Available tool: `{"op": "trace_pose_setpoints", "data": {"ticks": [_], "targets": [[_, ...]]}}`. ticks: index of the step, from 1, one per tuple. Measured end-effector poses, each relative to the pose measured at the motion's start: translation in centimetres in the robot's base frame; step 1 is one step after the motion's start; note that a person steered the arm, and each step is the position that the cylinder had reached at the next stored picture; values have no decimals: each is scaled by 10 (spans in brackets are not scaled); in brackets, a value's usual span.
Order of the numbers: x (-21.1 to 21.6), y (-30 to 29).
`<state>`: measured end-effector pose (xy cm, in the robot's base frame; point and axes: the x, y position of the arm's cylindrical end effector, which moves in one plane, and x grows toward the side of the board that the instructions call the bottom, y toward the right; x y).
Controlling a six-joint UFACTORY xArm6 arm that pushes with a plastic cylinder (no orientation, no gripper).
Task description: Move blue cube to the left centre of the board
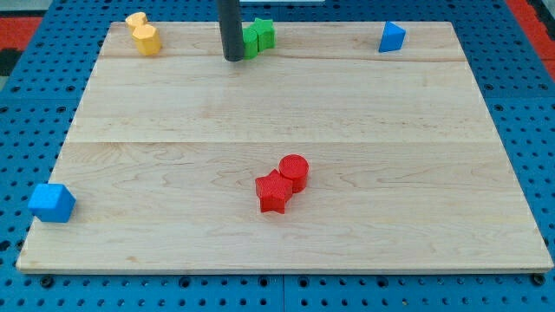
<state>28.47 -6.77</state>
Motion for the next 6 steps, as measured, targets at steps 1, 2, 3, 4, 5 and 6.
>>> {"op": "trace_pose_setpoints", "data": {"ticks": [1, 2, 3, 4, 5, 6], "targets": [[88, -27], [203, -68], [308, -116], [329, -229], [285, -223], [233, -166]]}}
